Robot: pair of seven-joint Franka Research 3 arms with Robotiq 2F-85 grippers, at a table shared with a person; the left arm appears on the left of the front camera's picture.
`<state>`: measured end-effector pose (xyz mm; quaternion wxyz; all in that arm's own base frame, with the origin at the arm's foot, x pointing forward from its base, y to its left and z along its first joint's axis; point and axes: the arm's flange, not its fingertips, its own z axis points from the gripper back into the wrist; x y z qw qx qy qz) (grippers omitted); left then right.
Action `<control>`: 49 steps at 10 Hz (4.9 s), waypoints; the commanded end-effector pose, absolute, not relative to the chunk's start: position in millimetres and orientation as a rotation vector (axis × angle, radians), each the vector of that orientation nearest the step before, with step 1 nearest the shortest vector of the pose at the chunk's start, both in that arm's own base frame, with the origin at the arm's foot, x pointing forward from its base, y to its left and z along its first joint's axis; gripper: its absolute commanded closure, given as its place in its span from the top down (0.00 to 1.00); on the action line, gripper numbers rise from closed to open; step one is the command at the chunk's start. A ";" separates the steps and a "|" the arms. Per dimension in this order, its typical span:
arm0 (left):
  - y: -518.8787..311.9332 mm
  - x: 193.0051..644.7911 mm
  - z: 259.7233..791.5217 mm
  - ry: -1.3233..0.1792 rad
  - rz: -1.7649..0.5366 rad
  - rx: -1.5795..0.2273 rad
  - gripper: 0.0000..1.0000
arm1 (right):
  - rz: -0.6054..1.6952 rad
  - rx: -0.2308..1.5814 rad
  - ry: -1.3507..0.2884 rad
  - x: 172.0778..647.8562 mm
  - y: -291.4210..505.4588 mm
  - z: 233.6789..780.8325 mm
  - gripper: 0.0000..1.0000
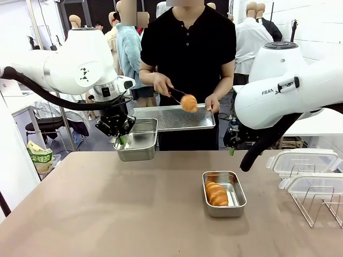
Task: Place the bread in airtight containers.
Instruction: Once an object is inside an Airtight Container , place the container in the center of the table.
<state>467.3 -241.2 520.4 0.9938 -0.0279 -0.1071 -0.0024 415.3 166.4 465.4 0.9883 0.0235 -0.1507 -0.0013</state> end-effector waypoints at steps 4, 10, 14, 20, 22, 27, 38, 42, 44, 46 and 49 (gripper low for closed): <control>-240.3 467.1 524.0 -0.221 -0.003 -0.058 0.00 | -0.004 0.046 -0.297 414.3 165.7 462.3 1.00; -240.3 467.1 524.0 -0.221 -0.003 -0.058 0.00 | -0.004 0.046 -0.297 414.3 165.7 462.3 1.00; -240.3 467.1 524.0 -0.221 -0.003 -0.058 0.00 | -0.004 0.046 -0.297 414.3 165.7 462.3 1.00; -240.3 467.1 524.0 -0.221 -0.003 -0.058 0.00 | -0.004 0.046 -0.297 414.3 165.7 462.3 1.00; -240.3 467.1 524.0 -0.221 -0.003 -0.058 0.00 | -0.004 0.046 -0.297 414.3 165.7 462.3 1.00; -240.3 467.1 524.0 -0.221 -0.003 -0.058 0.00 | -0.004 0.046 -0.297 414.3 165.7 462.3 1.00; -229.8 468.1 366.0 -0.165 0.046 -0.021 0.00 | -0.004 0.046 -0.297 414.3 165.7 462.3 1.00; -233.8 471.2 339.0 -0.135 -0.003 -0.038 0.00 | -0.004 0.046 -0.297 414.3 165.7 462.3 1.00; -234.1 474.4 334.7 -0.124 -0.005 -0.050 0.00 | -0.004 0.046 -0.297 414.3 165.7 462.3 1.00; -230.1 476.5 329.9 -0.123 0.022 -0.060 0.00 | -0.004 0.046 -0.297 414.3 165.7 462.3 1.00; -228.1 475.2 329.8 -0.102 0.047 -0.063 0.55 | -0.004 0.046 -0.297 414.3 165.7 462.3 1.00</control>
